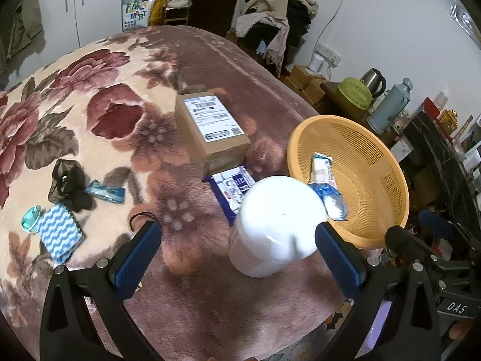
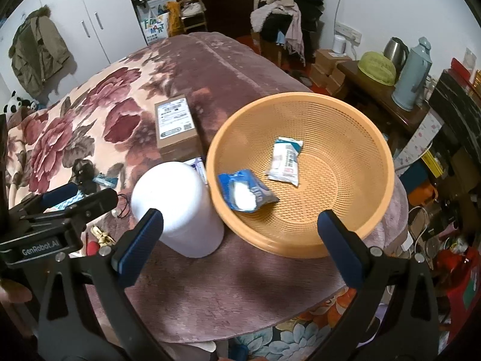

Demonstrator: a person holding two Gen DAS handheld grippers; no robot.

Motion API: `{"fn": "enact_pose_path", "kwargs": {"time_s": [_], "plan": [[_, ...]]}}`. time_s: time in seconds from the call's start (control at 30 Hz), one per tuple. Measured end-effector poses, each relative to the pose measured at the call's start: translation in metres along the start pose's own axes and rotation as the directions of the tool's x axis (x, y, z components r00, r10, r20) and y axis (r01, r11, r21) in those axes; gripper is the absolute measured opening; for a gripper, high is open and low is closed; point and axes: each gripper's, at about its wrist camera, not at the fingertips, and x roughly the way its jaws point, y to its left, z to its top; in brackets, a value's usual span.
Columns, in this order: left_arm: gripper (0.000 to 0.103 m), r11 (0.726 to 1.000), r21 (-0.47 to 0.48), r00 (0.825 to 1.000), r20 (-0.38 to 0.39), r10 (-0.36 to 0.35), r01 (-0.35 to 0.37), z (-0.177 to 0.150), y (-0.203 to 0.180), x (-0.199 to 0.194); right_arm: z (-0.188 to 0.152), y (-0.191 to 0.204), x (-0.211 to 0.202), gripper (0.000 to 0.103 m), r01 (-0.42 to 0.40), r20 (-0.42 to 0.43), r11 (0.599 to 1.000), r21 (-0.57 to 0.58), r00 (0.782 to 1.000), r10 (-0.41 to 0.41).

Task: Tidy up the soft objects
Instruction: 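Move both open tools back toward the remaining items on the bed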

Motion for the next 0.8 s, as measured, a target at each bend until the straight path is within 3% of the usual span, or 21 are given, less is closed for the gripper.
{"fn": "enact_pose_path", "kwargs": {"time_s": [0.8], "plan": [[0.102,0.995,-0.091,0.999,0.025,0.041,-0.038,-0.014,0.072,-0.026,0.002,0.072,0.003,0.103,-0.034,-0.005,0.993,-0.116,0.999,0.034]]}}
